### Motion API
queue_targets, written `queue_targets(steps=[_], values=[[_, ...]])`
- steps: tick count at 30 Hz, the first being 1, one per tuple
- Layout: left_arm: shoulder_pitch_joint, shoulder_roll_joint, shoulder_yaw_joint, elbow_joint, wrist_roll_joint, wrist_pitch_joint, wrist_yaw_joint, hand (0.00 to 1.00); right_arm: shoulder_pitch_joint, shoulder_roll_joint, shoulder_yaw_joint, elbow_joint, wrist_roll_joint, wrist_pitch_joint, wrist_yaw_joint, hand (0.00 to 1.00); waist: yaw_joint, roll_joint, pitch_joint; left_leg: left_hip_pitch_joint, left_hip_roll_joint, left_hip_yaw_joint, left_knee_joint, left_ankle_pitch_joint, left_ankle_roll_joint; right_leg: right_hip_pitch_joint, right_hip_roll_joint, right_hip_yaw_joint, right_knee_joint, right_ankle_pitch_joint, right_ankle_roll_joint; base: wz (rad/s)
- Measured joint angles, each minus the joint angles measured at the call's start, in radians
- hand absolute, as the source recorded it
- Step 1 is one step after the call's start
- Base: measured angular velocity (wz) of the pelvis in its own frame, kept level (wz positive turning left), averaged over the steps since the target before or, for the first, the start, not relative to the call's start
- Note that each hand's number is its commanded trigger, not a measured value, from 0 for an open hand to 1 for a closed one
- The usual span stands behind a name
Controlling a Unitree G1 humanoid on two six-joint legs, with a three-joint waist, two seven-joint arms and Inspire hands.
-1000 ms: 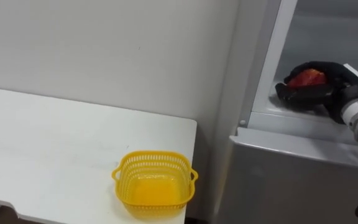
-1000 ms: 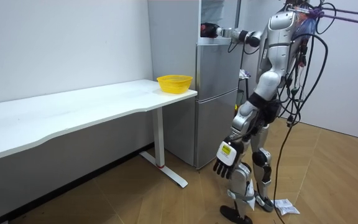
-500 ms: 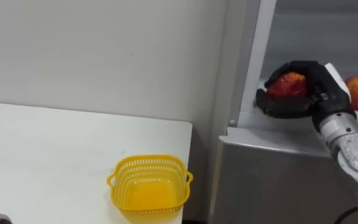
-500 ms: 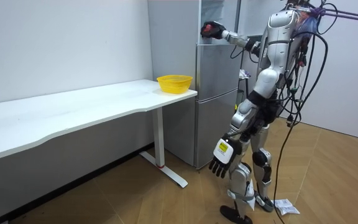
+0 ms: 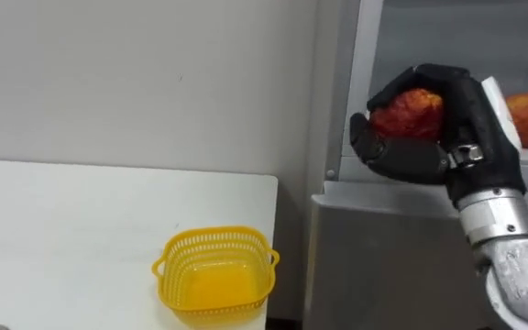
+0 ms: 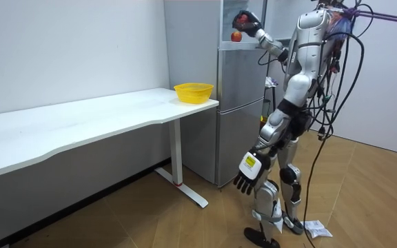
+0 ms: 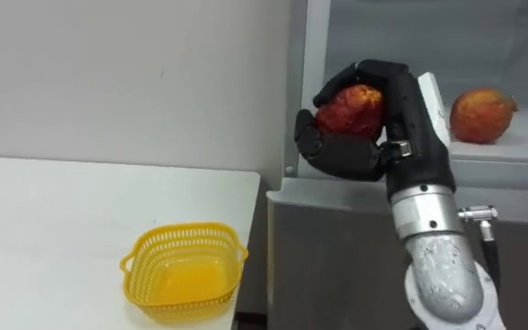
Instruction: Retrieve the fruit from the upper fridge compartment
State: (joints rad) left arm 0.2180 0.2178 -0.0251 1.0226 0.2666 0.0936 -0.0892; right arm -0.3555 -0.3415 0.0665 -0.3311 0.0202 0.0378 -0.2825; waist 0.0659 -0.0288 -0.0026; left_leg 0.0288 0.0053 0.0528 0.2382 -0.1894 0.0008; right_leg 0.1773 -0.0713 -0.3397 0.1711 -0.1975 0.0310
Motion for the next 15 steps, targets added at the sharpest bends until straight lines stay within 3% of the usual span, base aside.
queue_targets(steps=[10,15], values=[[-0.008,-0.001,0.001,0.039,-0.001,-0.052,-0.012,0.0,0.062,0.016,0.043,-0.18,-0.344,-0.116,-0.053,1.0,-0.002,-0.007,-0.0022,0.01,0.004,0.027,-0.007,0.0,0.0,-0.008,0.003,0.042,0.0,0.0,0.0,-0.09],[-0.016,0.003,-0.004,0.062,0.0,-0.072,-0.015,0.0,0.063,0.025,0.08,-0.234,-0.399,-0.183,-0.048,1.0,-0.001,-0.019,-0.0043,0.009,0.005,0.029,-0.009,0.0,0.0,-0.017,0.003,0.041,0.001,0.001,-0.001,-0.01]])
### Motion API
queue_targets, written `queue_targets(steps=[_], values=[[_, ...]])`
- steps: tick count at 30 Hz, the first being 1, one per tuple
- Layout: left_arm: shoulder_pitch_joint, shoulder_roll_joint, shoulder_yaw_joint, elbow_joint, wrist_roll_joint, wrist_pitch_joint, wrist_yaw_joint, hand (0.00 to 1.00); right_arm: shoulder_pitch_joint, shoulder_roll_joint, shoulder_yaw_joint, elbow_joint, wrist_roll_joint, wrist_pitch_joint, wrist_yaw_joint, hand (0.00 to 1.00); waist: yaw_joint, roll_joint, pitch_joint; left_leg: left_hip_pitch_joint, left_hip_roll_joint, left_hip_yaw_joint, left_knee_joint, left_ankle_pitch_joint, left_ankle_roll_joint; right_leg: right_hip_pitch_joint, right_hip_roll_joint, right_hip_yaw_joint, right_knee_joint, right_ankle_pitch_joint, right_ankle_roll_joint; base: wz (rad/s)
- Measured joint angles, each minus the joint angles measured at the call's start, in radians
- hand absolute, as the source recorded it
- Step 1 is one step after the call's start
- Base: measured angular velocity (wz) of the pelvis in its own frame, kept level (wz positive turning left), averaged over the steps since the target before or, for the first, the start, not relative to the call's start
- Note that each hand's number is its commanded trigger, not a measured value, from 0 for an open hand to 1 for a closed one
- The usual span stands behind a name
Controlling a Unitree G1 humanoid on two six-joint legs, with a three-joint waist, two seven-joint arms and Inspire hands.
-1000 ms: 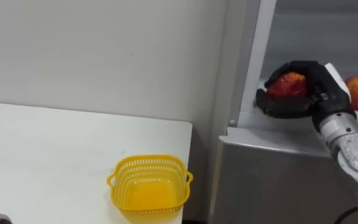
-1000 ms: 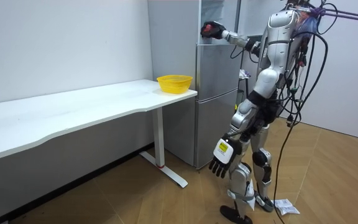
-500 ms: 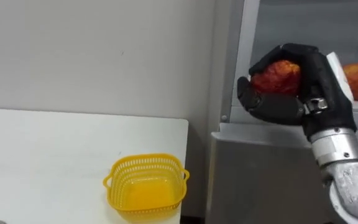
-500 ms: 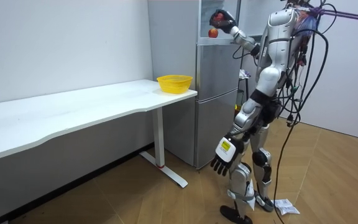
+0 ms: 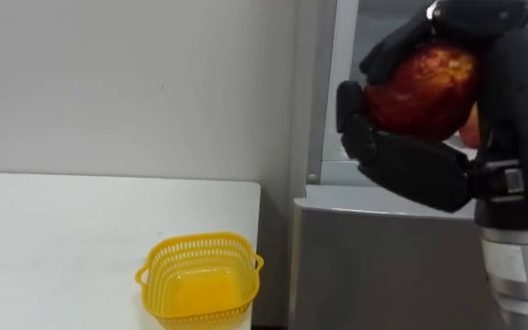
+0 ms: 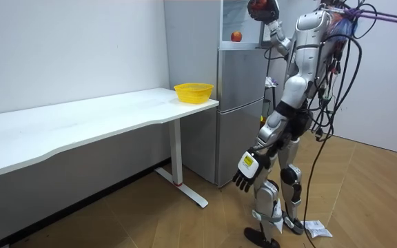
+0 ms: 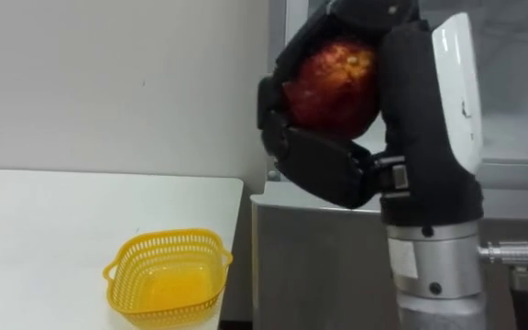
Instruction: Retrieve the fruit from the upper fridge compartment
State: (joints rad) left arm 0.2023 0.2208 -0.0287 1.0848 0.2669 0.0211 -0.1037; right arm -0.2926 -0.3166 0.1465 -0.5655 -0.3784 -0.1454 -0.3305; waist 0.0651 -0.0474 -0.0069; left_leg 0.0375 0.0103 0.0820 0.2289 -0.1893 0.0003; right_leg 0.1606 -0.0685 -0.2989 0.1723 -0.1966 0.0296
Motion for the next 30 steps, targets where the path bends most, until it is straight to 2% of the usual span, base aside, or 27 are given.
queue_targets(steps=[2,9,13,16,20,25,30], values=[[0.0,0.005,-0.001,0.006,0.0,-0.006,0.0,0.0,0.0,0.0,0.012,-0.002,-0.031,-0.024,0.001,1.0,0.003,-0.009,0.0017,-0.001,0.0,0.0,0.0,0.0,0.0,0.0,0.0,-0.003,0.0,0.0,0.0,0.0],[-0.006,0.017,-0.021,0.009,0.004,-0.005,-0.017,0.0,-0.004,-0.001,0.086,-0.001,-0.115,-0.027,0.036,1.0,0.034,-0.027,0.0039,0.0,0.0,-0.002,-0.005,0.0,0.0,0.005,-0.001,-0.006,0.001,0.0,0.0,0.0],[-0.024,0.028,-0.035,0.037,0.01,-0.005,-0.017,0.0,-0.004,-0.001,0.117,0.001,-0.178,-0.026,0.091,1.0,0.056,-0.054,0.0157,-0.002,-0.003,-0.018,-0.003,0.0,-0.001,0.012,0.0,-0.022,-0.003,0.0,0.0,0.11],[-0.035,0.028,-0.037,0.059,0.011,-0.005,-0.026,0.0,-0.014,-0.001,0.117,0.013,-0.205,-0.028,0.097,1.0,0.079,-0.069,0.0177,-0.013,-0.005,-0.036,0.003,0.0,-0.001,0.013,-0.001,-0.058,-0.003,0.0,0.0,0.17],[-0.036,0.03,-0.055,0.067,0.007,-0.005,-0.038,0.0,-0.083,-0.006,0.149,0.098,-0.247,-0.031,0.084,1.0,0.098,-0.072,0.0188,-0.022,-0.006,-0.048,0.007,0.0,-0.001,0.012,-0.002,-0.083,-0.003,0.0,0.001,0.12],[-0.037,0.032,-0.053,0.065,0.01,-0.005,-0.057,0.0,-0.085,-0.006,0.176,0.192,-0.308,-0.026,0.083,1.0,0.133,-0.078,0.0188,-0.029,-0.009,-0.066,0.009,0.001,-0.002,0.014,-0.002,-0.091,-0.003,0.0,0.001,0.1],[-0.042,0.037,-0.053,0.063,0.011,-0.005,-0.092,0.0,-0.093,-0.007,0.205,0.268,-0.361,-0.015,0.106,1.0,0.138,-0.083,0.0182,-0.042,-0.017,-0.101,0.012,0.005,-0.003,0.016,-0.002,-0.108,-0.004,-0.001,0.002,0.21]])
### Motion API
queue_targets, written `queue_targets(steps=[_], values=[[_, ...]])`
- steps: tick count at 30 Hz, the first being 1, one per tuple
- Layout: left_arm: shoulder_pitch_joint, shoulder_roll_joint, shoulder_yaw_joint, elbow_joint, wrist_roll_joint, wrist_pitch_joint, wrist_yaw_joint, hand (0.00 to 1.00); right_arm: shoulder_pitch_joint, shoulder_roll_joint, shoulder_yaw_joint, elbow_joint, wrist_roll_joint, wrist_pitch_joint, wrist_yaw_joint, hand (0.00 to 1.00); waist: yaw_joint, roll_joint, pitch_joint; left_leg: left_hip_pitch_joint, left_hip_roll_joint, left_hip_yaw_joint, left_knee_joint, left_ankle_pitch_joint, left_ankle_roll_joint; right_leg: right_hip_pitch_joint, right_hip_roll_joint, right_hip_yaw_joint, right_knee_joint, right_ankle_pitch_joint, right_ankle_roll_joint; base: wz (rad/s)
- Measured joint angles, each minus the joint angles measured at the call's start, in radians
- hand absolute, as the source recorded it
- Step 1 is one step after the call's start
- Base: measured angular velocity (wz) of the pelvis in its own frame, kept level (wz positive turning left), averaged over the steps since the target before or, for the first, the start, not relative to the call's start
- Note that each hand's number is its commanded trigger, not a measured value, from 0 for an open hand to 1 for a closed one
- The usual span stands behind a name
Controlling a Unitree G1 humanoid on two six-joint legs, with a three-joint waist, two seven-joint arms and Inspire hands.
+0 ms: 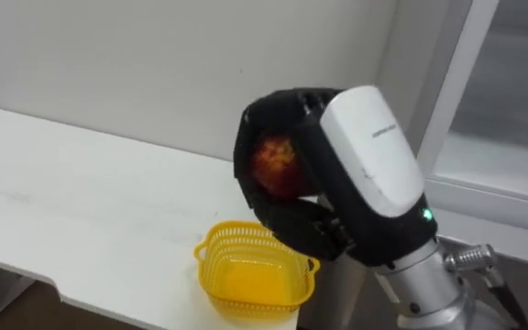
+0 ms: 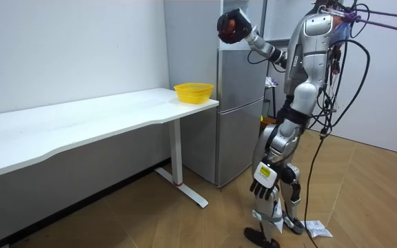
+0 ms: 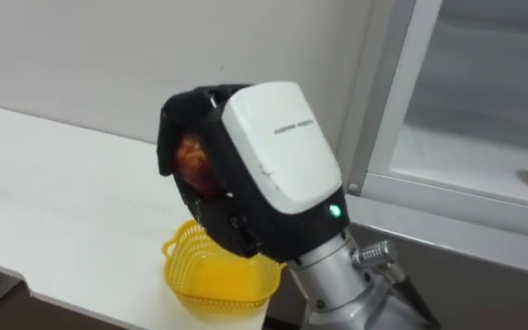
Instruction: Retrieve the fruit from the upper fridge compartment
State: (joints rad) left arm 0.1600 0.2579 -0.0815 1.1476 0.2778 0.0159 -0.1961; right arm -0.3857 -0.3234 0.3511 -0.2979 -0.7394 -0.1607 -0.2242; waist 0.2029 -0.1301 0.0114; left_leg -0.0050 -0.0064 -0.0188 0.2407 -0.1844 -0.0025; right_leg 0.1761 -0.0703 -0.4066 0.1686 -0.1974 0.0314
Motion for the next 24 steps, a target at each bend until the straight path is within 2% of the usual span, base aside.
queue_targets(steps=[6,8,12,16,24], values=[[-0.012,-0.001,-0.006,0.014,0.001,0.001,-0.009,0.0,-0.009,0.001,0.07,0.102,-0.034,0.023,-0.004,1.0,0.053,-0.008,0.0016,0.003,-0.004,-0.012,-0.008,0.005,0.0,0.002,-0.002,-0.01,-0.001,-0.002,0.004,0.05],[-0.016,-0.001,-0.006,0.01,0.012,0.001,-0.009,0.0,-0.009,0.003,0.104,0.173,-0.059,0.038,0.004,1.0,0.077,-0.014,0.0043,0.0,-0.005,-0.015,-0.005,0.006,0.0,-0.001,-0.003,-0.011,-0.001,-0.002,0.004,0.02],[-0.015,0.001,-0.004,0.008,0.042,0.015,-0.013,0.0,-0.009,0.004,0.114,0.22,-0.073,0.068,0.024,1.0,0.098,-0.023,0.01,-0.012,-0.008,-0.022,-0.001,0.006,0.001,-0.004,-0.004,-0.013,-0.001,-0.003,0.004,0.06],[-0.021,0.005,0.0,-0.002,0.05,0.024,-0.012,0.0,-0.009,0.003,0.114,0.22,-0.086,0.092,0.025,1.0,0.102,-0.027,0.0085,-0.037,-0.012,-0.041,0.015,0.006,0.001,-0.013,-0.004,-0.035,0.0,-0.003,0.004,0.13],[-0.023,0.007,0.0,-0.024,0.05,0.022,-0.012,0.0,-0.031,-0.001,0.116,0.354,-0.064,0.087,0.02,1.0,0.112,-0.029,0.0069,-0.045,-0.018,-0.058,0.021,0.008,0.002,-0.014,-0.005,-0.052,0.0,-0.003,0.004,0.07]])
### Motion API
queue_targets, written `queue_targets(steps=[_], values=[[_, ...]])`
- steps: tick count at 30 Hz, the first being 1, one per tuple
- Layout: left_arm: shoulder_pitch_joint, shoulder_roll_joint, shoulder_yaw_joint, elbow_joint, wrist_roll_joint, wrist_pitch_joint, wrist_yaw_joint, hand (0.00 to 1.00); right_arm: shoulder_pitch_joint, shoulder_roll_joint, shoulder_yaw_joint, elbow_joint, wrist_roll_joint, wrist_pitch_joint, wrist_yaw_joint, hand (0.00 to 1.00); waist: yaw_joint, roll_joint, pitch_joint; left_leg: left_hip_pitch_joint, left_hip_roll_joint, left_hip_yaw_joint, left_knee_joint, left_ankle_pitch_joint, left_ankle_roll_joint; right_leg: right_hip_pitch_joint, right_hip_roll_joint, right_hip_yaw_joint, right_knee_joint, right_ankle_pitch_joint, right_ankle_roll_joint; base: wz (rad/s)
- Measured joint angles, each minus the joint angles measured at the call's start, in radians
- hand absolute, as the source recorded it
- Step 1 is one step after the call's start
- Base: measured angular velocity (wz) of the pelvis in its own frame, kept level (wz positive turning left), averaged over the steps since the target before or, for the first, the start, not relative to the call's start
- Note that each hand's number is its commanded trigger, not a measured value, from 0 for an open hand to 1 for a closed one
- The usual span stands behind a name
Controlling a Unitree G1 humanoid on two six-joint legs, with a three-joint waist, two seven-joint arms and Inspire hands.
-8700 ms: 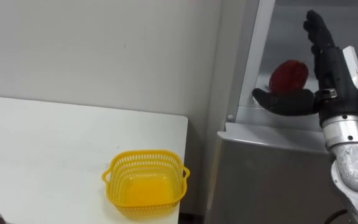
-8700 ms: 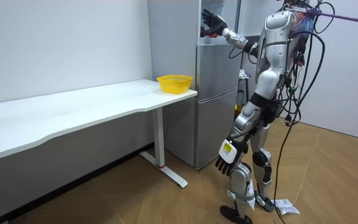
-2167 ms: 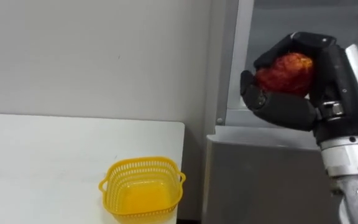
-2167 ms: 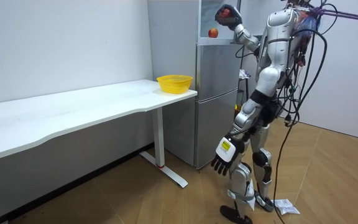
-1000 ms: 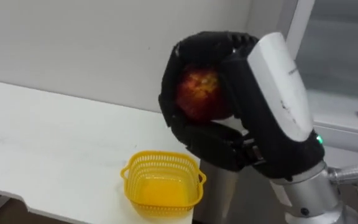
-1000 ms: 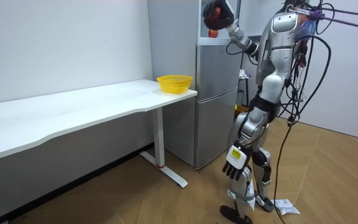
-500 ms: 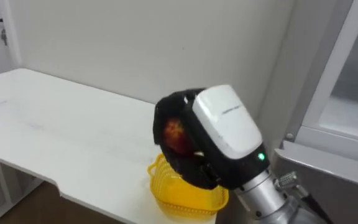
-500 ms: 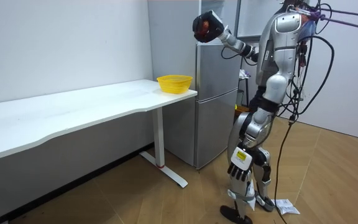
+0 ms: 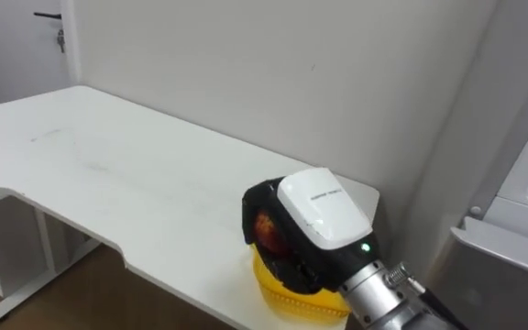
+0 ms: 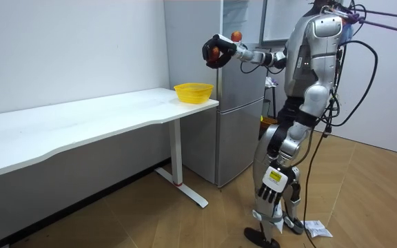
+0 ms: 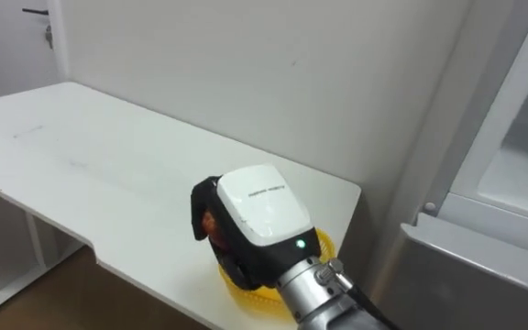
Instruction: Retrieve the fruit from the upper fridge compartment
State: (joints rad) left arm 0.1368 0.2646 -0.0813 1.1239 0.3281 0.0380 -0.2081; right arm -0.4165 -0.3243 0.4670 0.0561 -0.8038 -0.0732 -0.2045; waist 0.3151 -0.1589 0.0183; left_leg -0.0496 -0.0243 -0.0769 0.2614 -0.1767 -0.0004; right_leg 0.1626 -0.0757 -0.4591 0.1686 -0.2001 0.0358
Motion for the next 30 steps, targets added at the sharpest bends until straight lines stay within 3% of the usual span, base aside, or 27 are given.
queue_targets(steps=[10,20,30], values=[[0.004,0.0,0.0,-0.001,0.031,0.001,-0.022,0.0,-0.015,-0.001,0.0,0.123,0.056,0.001,0.023,1.0,-0.001,-0.003,-0.0024,-0.005,-0.006,-0.005,-0.003,0.002,0.004,-0.006,-0.005,0.0,-0.001,0.0,0.001,0.0],[0.011,0.0,0.001,-0.005,0.039,0.005,-0.021,0.0,-0.016,-0.001,-0.001,0.125,0.057,0.009,0.026,1.0,-0.005,-0.01,-0.007,-0.007,-0.007,-0.007,-0.004,0.003,0.004,-0.008,-0.008,-0.011,0.001,-0.001,0.002,0.0],[0.013,0.0,0.001,-0.007,0.04,0.014,-0.021,0.0,-0.023,-0.001,-0.01,0.125,0.072,0.01,0.025,1.0,-0.008,-0.009,-0.0064,-0.008,-0.009,-0.01,-0.001,0.003,0.005,-0.006,-0.009,-0.014,0.0,-0.004,0.007,0.01]])
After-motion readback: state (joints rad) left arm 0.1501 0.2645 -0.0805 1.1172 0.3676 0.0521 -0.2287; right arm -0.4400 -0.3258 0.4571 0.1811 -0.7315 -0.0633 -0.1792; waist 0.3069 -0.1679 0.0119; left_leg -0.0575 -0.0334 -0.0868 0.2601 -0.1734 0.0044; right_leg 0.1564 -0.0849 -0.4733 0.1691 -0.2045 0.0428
